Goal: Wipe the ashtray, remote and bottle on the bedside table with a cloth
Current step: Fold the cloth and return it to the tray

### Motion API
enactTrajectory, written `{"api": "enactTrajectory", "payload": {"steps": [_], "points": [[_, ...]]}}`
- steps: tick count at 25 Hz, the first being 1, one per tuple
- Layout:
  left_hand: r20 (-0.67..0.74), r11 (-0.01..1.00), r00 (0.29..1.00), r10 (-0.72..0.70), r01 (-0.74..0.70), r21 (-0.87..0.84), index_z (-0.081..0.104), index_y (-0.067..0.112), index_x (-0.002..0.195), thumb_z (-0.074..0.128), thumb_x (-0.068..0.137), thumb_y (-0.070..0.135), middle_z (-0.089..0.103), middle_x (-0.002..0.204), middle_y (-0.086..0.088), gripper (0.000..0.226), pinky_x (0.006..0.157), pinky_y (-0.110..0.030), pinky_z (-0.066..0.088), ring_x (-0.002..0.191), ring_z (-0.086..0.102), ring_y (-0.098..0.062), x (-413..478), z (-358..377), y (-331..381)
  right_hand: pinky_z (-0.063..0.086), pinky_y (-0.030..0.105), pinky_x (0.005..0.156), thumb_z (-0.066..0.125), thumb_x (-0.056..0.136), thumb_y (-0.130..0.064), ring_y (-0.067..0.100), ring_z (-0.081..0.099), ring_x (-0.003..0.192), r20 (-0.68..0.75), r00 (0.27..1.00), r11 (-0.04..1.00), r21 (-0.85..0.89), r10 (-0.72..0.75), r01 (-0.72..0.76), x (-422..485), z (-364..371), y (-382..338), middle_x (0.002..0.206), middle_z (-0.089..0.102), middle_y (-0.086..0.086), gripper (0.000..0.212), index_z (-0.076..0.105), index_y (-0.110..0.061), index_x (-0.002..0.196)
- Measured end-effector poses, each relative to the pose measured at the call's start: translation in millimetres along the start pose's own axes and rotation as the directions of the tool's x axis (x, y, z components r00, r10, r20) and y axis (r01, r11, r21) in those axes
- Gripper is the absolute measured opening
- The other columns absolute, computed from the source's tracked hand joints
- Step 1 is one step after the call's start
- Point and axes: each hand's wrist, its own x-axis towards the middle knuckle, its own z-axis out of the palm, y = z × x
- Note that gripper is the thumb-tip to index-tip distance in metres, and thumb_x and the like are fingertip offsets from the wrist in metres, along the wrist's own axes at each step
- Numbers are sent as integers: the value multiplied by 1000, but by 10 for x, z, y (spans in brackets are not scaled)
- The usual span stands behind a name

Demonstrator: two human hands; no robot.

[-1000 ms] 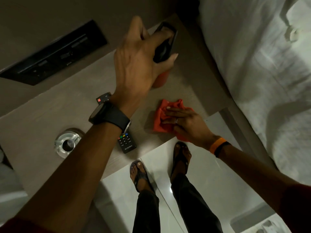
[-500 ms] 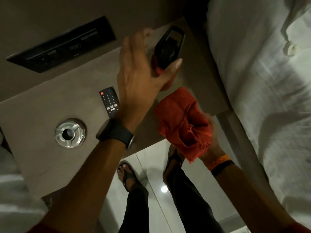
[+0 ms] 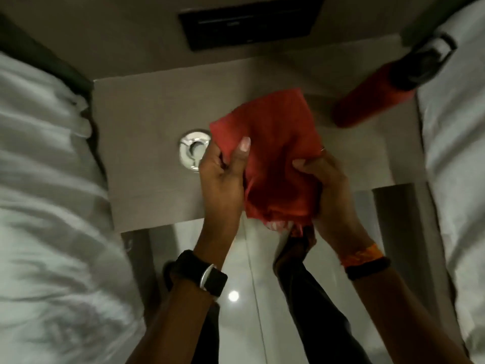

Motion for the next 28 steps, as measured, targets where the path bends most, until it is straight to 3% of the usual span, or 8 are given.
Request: {"api": "enactTrajectory", "payload": {"steps": [5,8,11,15,20,22,25,28], "points": [[28,961,962,271,-272,54,59,11,121,59,98,6,69,108,4,23,86,-21,58,103,69,-5,-23,-1595,753,54,17,68,49,102,-16,1,68,71,51,981,954,-230,-186,192,-218,1476,-74,78,74,-14,20,68,-21,101],[-110,986,983,144,-152,-72,54,13,133,71,89,30,73,112,3,51,90,-27,59,109,71,-11,-85,-2521,1195,56,16,82,53,99,-23,1,71,96,84,970,962,-138,-227,237,-453,2446,-70,100,77,-17,18,68,-29,108],[14,970,991,-131,131,-205,58,19,135,61,90,61,72,124,-5,62,105,-45,53,118,68,-23,-180,-3312,1438,55,35,99,59,86,-37,9,68,113,47,992,993,5,-117,117,-619,3253,-7,121,73,-9,26,66,-37,111],[104,901,977,-188,214,-378,63,23,129,61,97,36,70,128,-8,34,98,-48,56,117,68,-30,-234,-4135,1525,53,49,105,56,98,-21,17,68,116,178,984,999,33,10,-16,-695,4092,217,127,71,-4,28,64,-32,123],[10,998,1000,28,-27,-63,42,33,144,64,97,11,61,139,-8,57,94,-46,60,119,67,-28,217,-4816,1567,54,47,104,63,96,-9,20,62,121,275,962,964,-256,-3,77,-419,4608,450,137,61,5,54,43,-15,146],[31,950,999,13,-22,312,30,22,152,63,97,8,51,148,-10,66,110,-49,49,131,56,-28,395,-4873,1397,51,41,106,71,91,-17,22,57,121,244,951,596,-740,-192,311,-295,4680,572,140,53,10,63,42,-10,147],[75,690,997,22,-70,720,17,17,157,65,96,16,32,160,-9,77,117,-38,36,143,39,-30,433,-4810,1156,58,40,86,79,81,-29,31,57,117,306,847,31,-935,-435,354,-334,4739,740,137,46,14,73,45,-14,145],[-18,550,995,96,-38,834,17,20,156,63,96,31,19,164,-12,77,109,-56,41,145,29,-37,343,-4707,1064,56,44,95,75,84,-43,32,44,132,265,874,43,-950,-408,308,-276,4616,673,139,44,14,75,41,-23,148]]}}
